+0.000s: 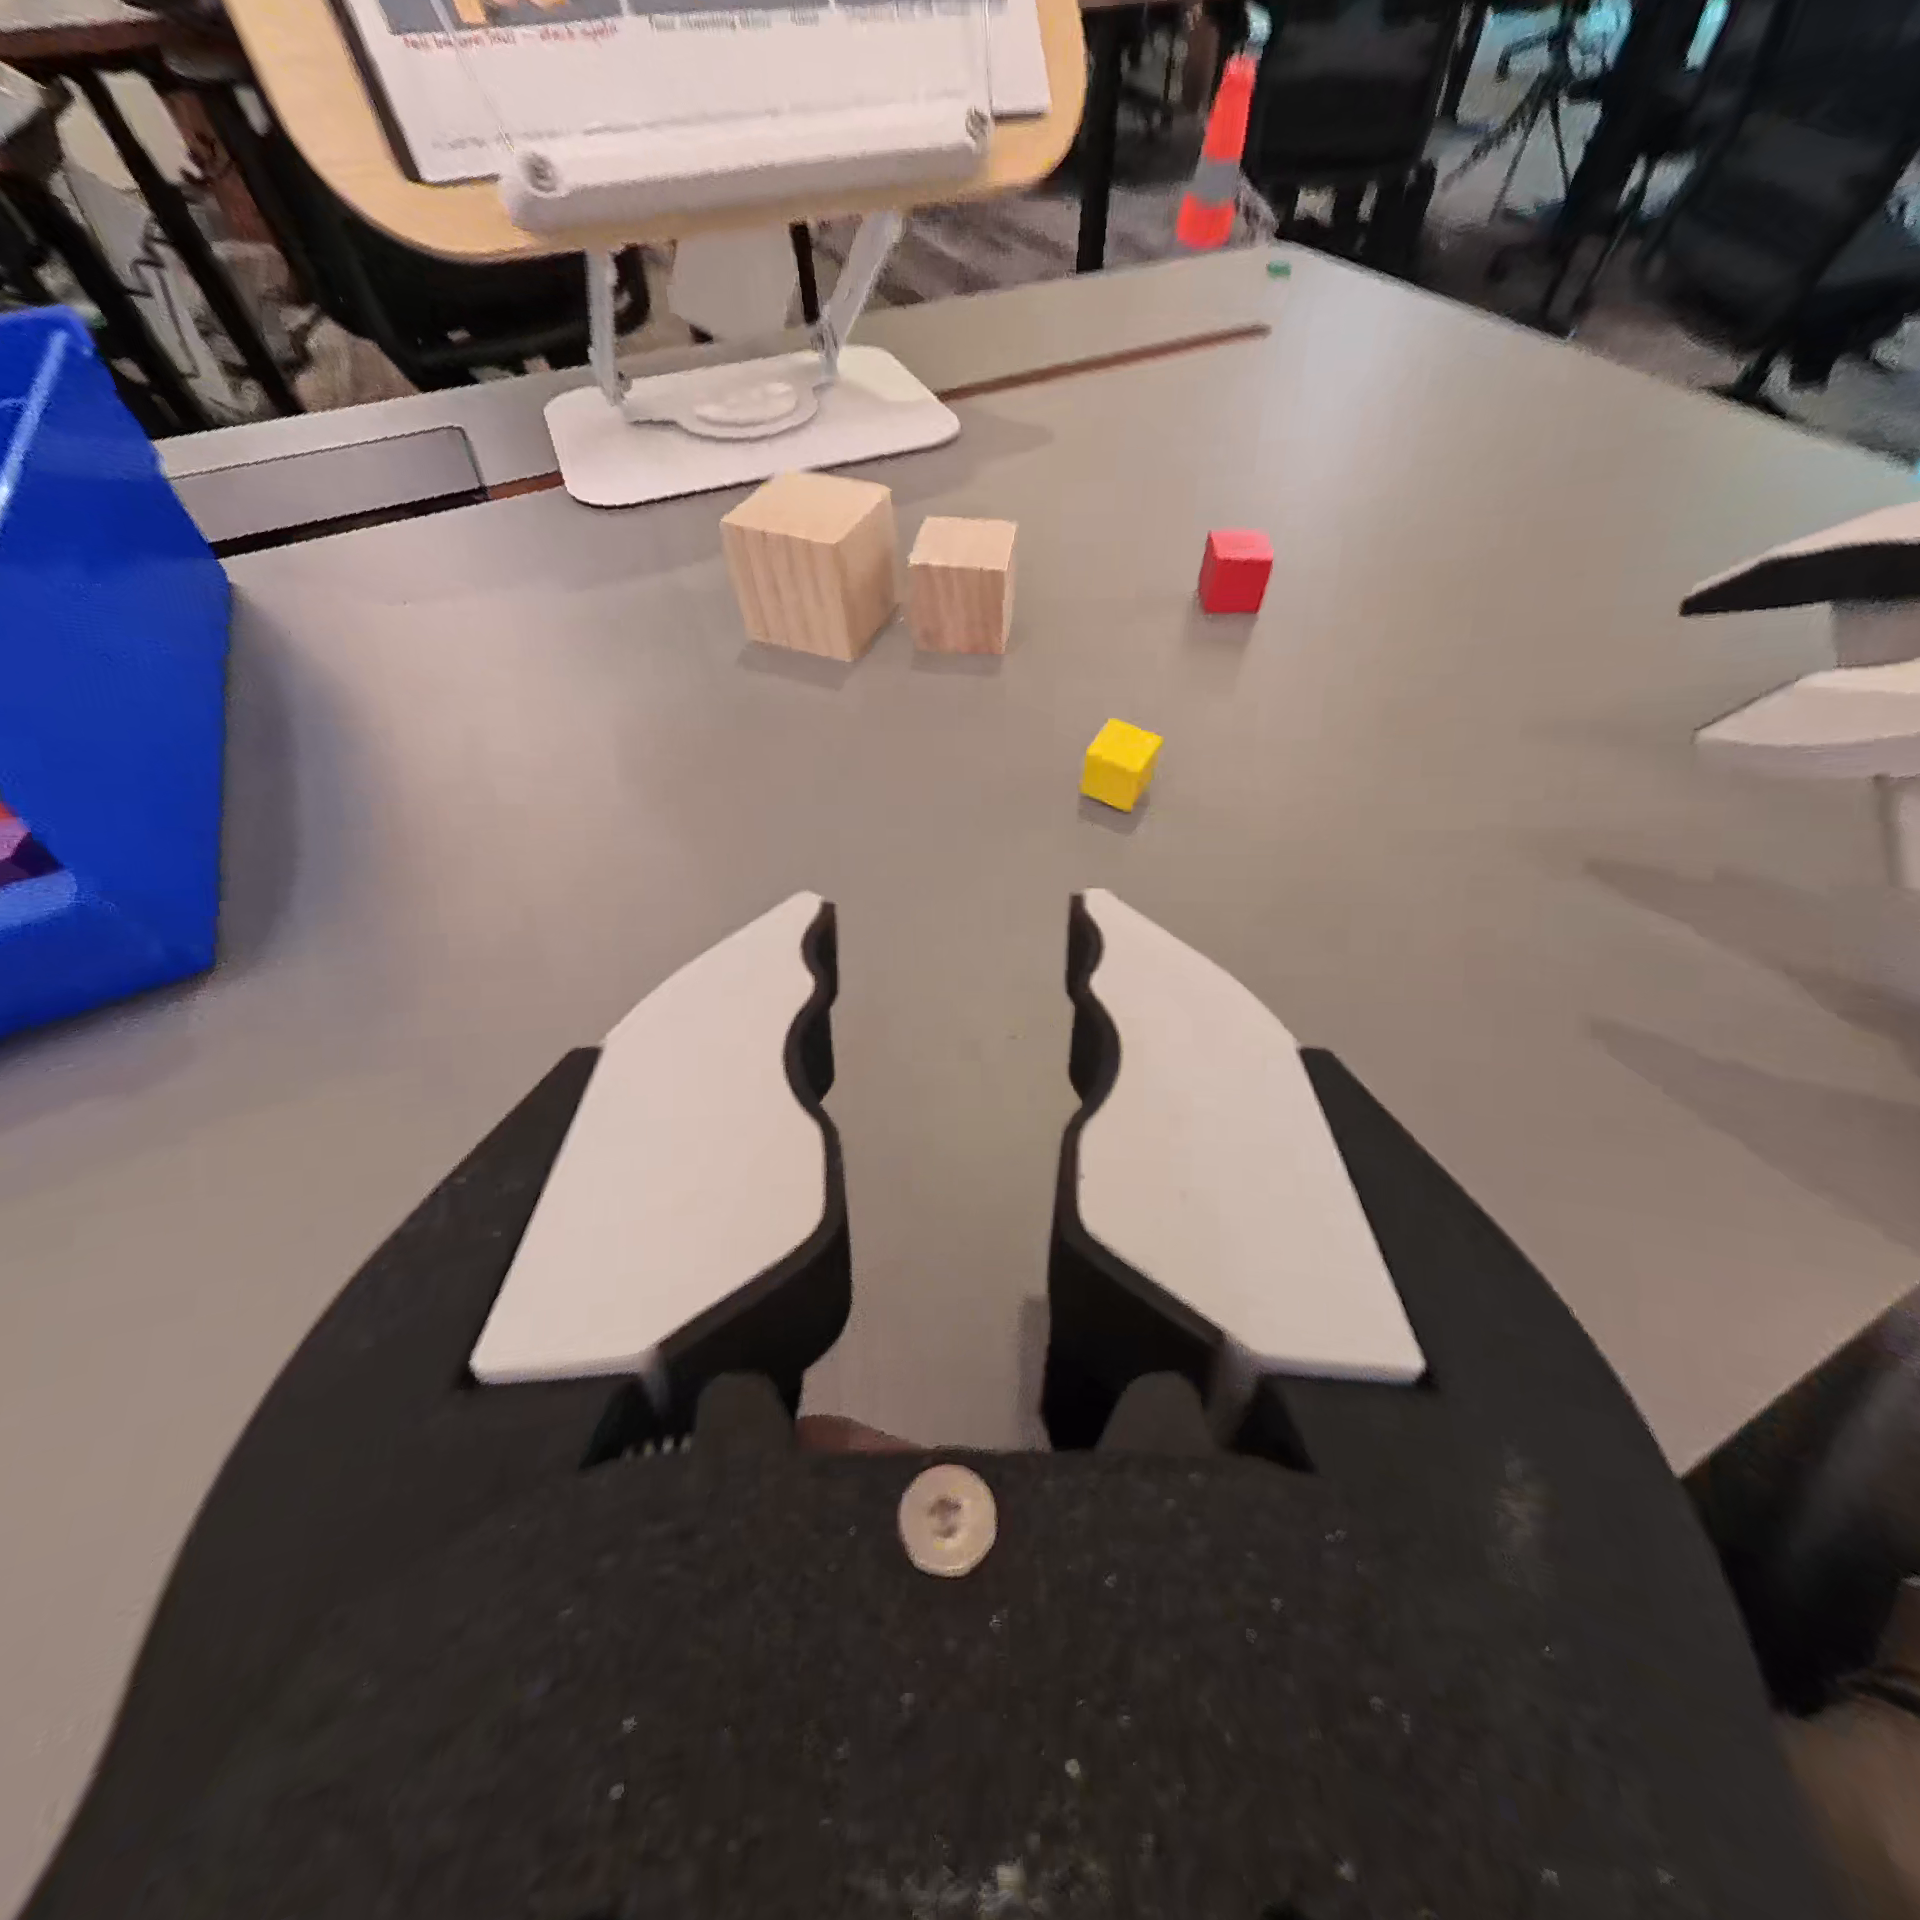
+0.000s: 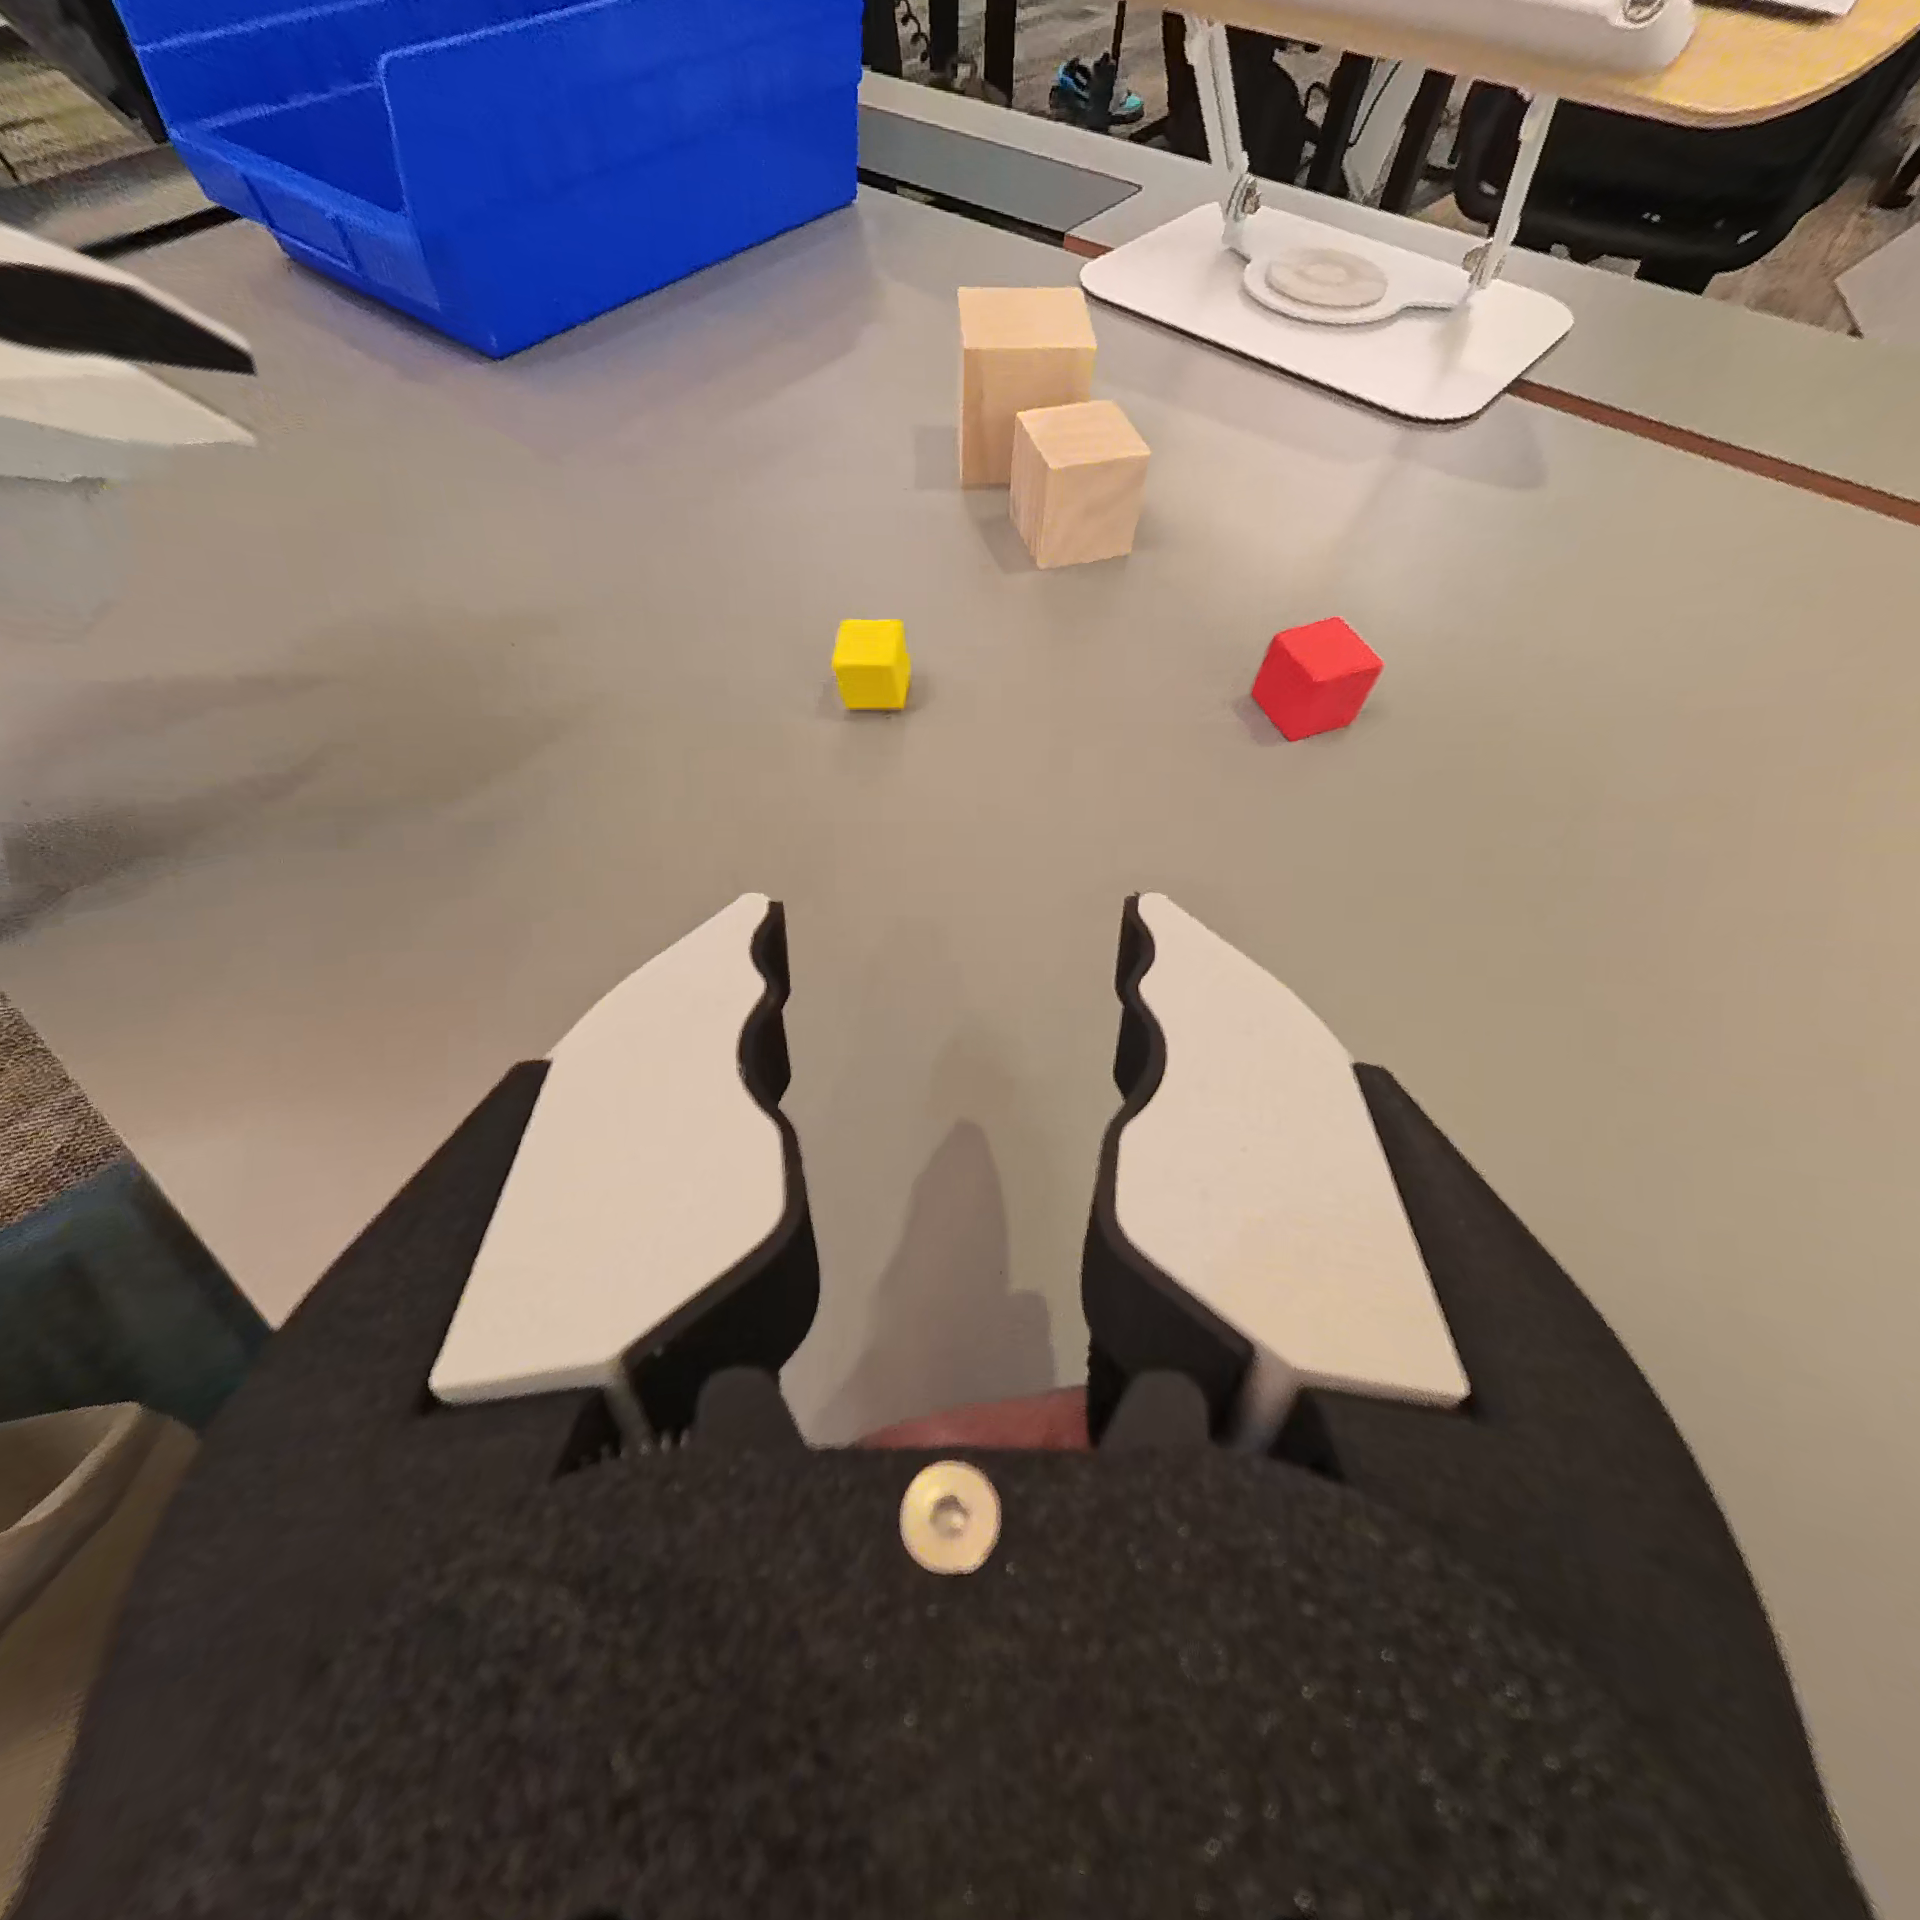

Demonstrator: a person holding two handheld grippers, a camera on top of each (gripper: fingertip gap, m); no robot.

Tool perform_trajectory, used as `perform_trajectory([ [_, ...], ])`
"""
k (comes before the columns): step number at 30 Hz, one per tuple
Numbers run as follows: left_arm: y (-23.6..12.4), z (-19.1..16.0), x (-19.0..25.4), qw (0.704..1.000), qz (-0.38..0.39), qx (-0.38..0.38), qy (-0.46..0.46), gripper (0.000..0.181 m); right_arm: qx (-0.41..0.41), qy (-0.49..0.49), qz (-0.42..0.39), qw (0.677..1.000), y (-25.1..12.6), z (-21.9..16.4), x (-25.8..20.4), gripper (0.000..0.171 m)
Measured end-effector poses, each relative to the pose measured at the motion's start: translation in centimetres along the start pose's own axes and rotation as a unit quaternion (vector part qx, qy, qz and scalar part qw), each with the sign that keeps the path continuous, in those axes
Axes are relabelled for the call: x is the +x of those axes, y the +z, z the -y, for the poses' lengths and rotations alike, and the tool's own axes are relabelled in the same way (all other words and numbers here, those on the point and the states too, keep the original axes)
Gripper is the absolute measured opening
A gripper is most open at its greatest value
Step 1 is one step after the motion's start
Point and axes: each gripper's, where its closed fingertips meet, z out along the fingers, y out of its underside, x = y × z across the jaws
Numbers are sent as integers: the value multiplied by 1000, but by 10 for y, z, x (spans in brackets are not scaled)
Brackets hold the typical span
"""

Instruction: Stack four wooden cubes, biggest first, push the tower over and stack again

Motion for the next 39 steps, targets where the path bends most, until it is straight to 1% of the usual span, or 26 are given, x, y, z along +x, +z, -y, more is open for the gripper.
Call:
perform_trajectory([
  [3, -5, 3, 4, 999, 6, 38, -20, 62, -3, -2, -14, 1000, 0, -1, 2, 62],
  [5, -6, 6, 1, 998, 30, 47, -15, 74, -9, 4, -29, 1000, 0, -3, 6, 65],
  [8, -7, 9, 0, 996, 62, 63, -3, 81, -18, 28, -45, 998, -1, -6, 11, 64],
  [12, -4, 4, 0, 995, 84, 57, -12, 89, -12, 54, -43, 998, -3, -4, 11, 64],
  [15, -3, 3, 8, 996, 69, 60, -15, 89, -9, 47, -44, 998, -3, -4, 9, 65],
  [19, -5, 4, 4, 994, 77, 68, -23, 91, -8, 41, -45, 998, -1, -4, 8, 66],
  [26, 0, -9, 3, 995, 75, 48, -38, 91, -10, 36, -49, 998, -2, -5, 9, 66],
  [39, 3, -13, 5, 996, 70, 32, -33, 88, -12, 35, -49, 998, -2, -5, 12, 66],
])
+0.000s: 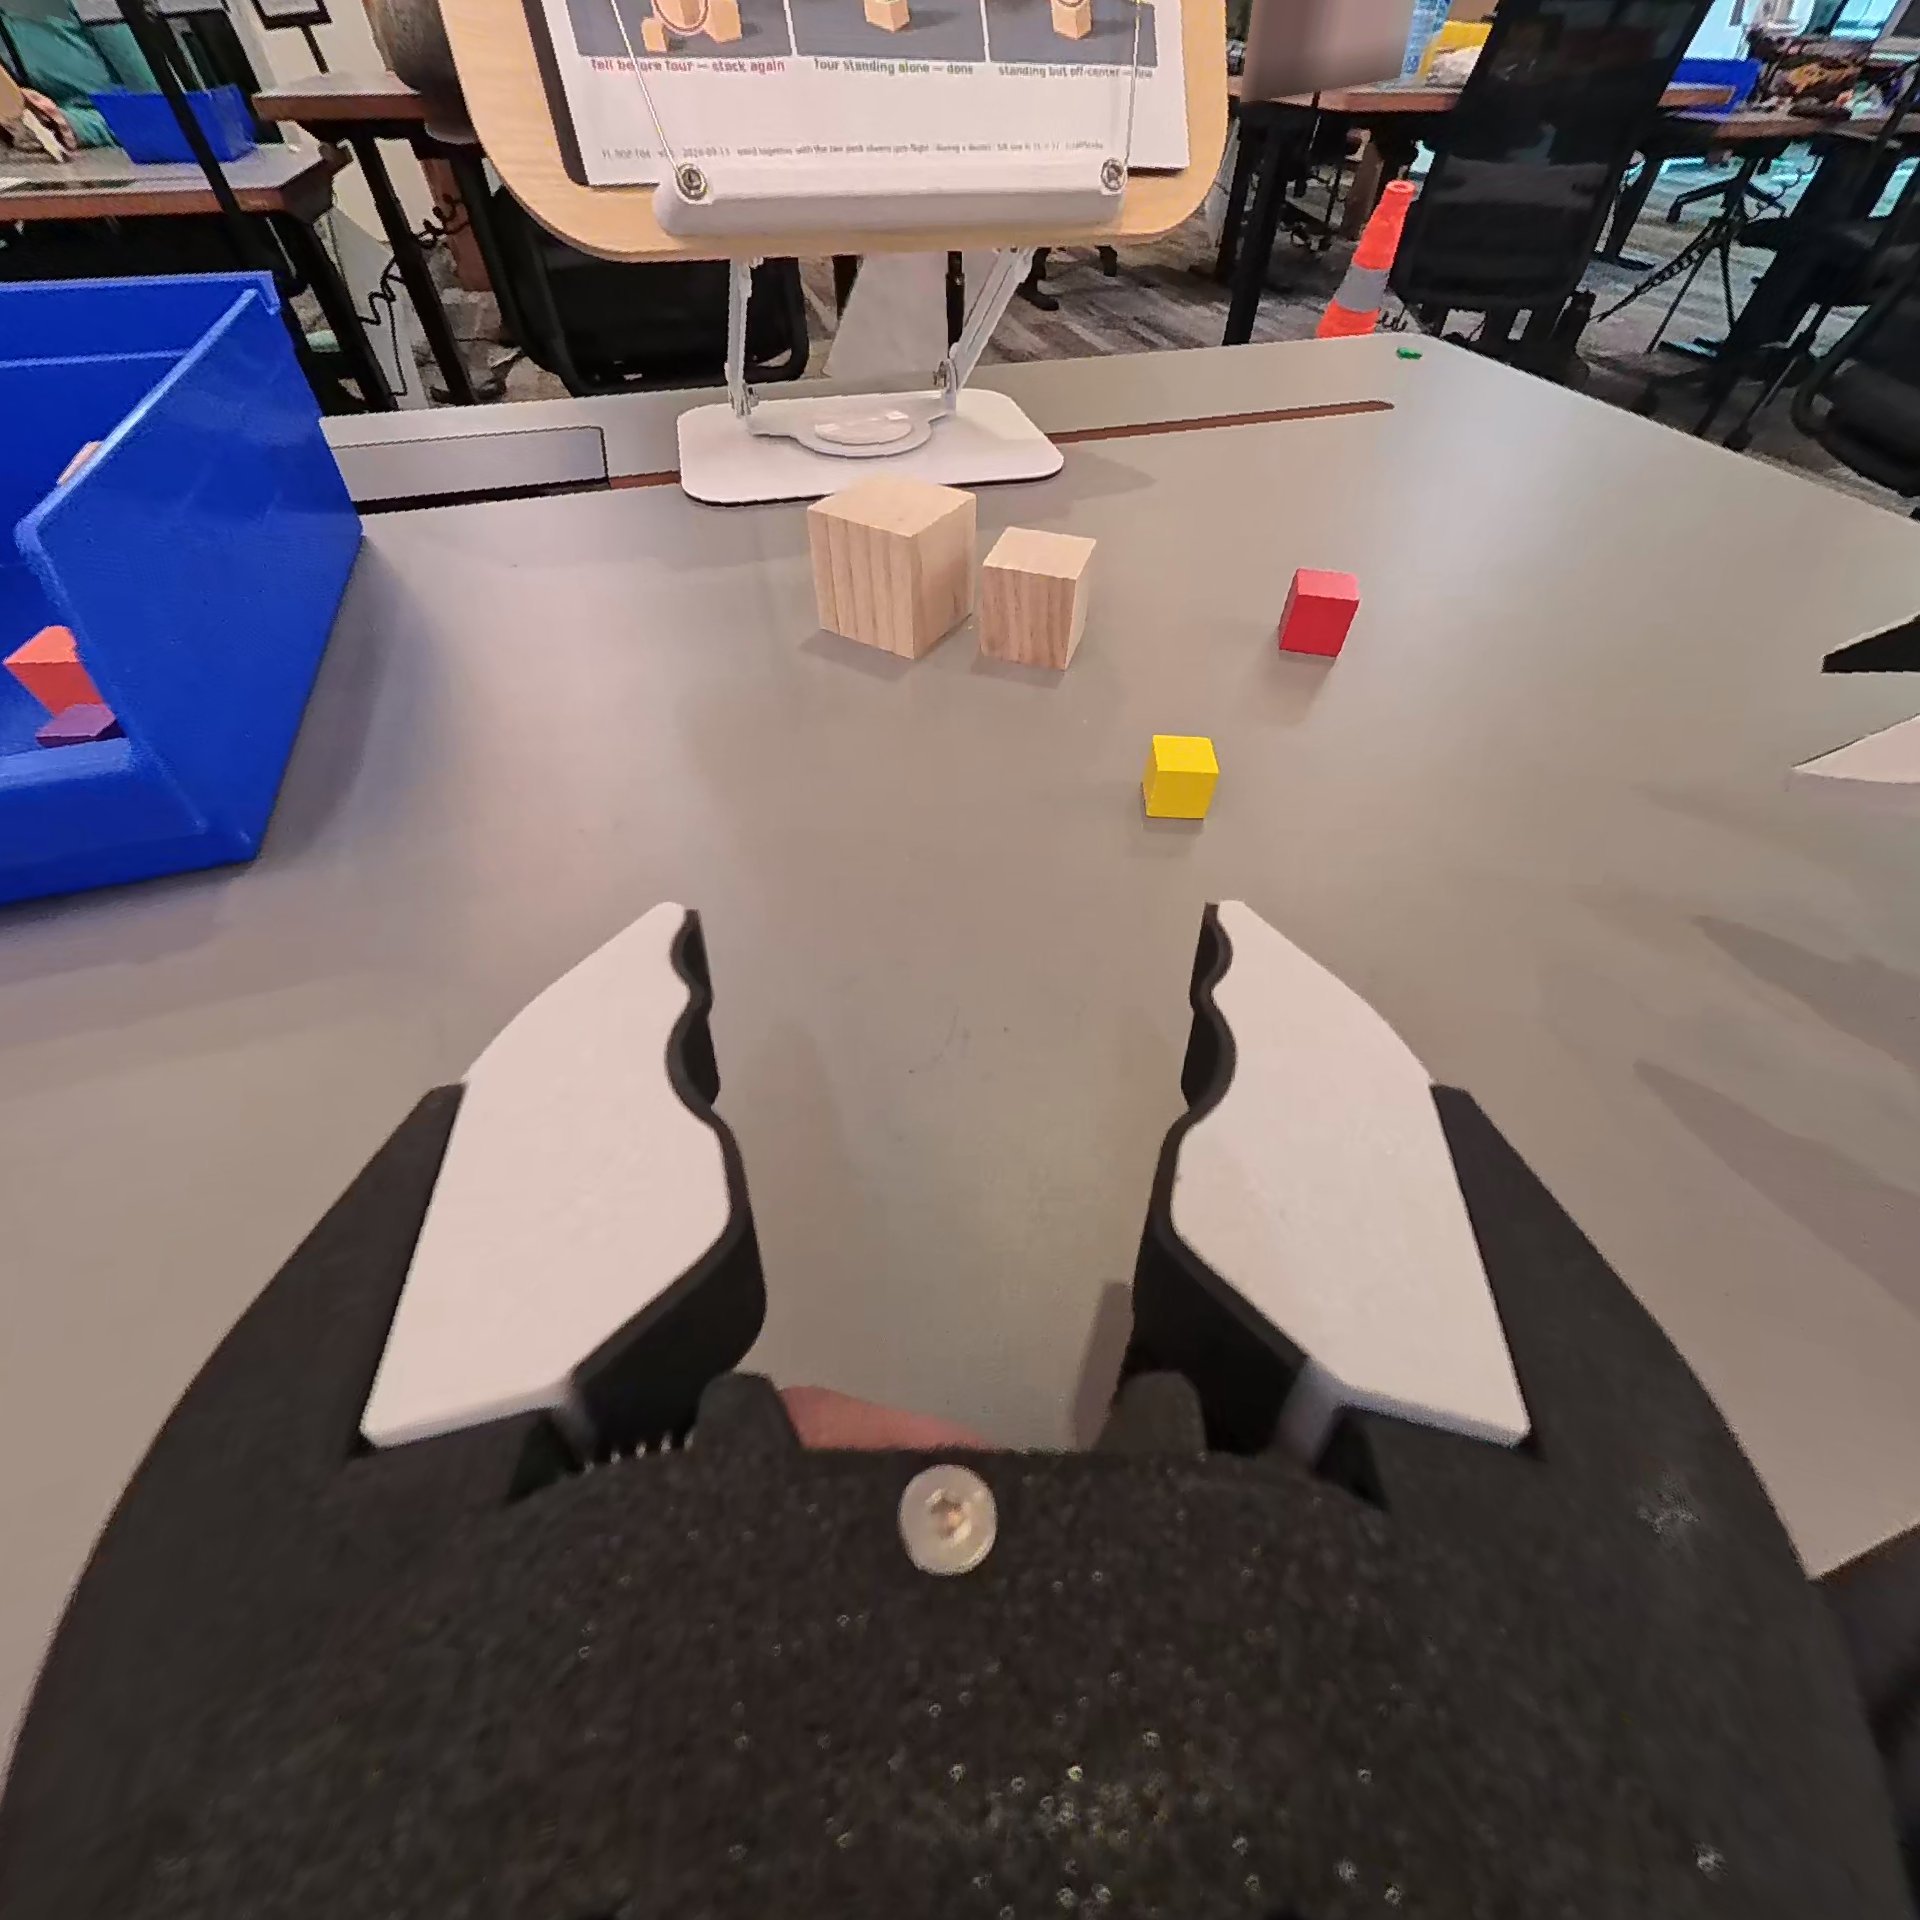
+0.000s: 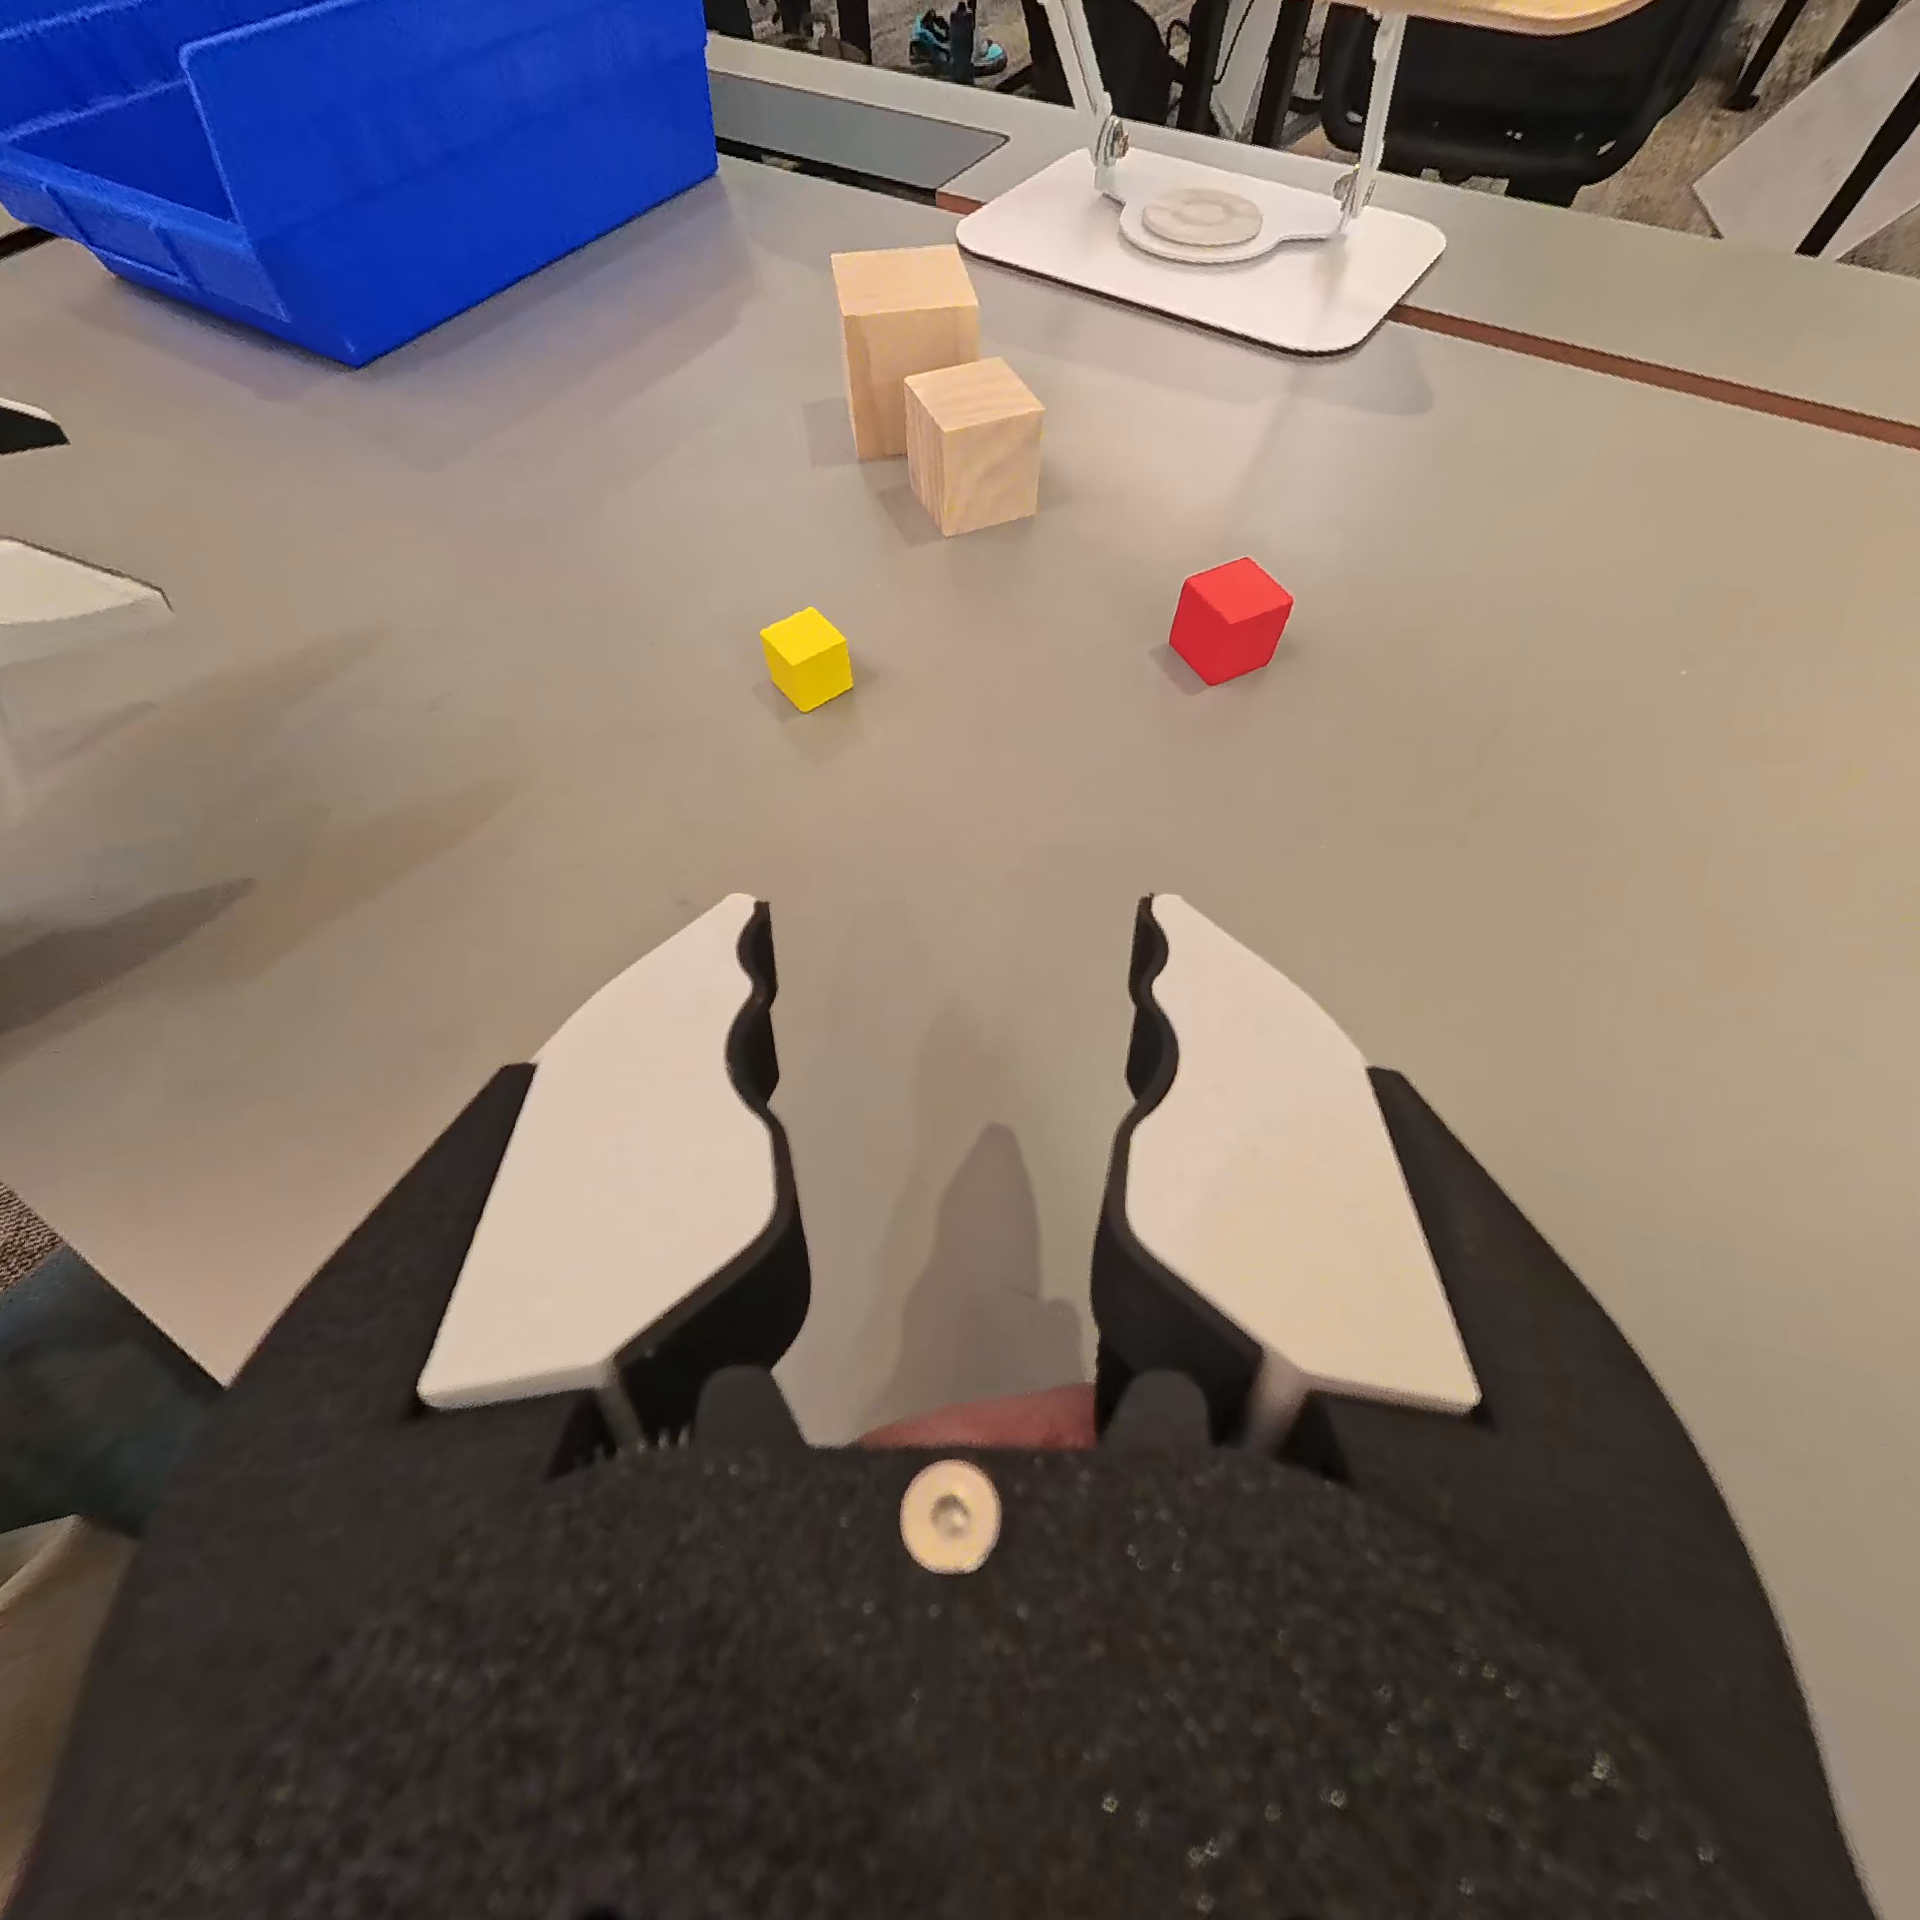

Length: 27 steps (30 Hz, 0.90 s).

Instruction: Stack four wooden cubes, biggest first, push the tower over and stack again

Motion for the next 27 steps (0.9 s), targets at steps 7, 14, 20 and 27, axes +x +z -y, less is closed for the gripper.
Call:
perform_trajectory([
  [7, 43, 19, -17, 996, -17, -50, 72, 83, 1, 0, 4, 1000, -1, 1, 0, 64],
  [14, 177, 35, -39, 987, -76, -124, 68, 81, 4, -13, 5, 1000, -3, 7, -1, 64],
  [20, 237, 28, -31, 974, -131, -165, 87, 89, 1, -7, 10, 1000, -1, 4, -1, 64],
  [27, 259, 19, -28, 961, -163, -186, 123, 61, -4, -5, 17, 1000, 1, 1, -1, 64],
])
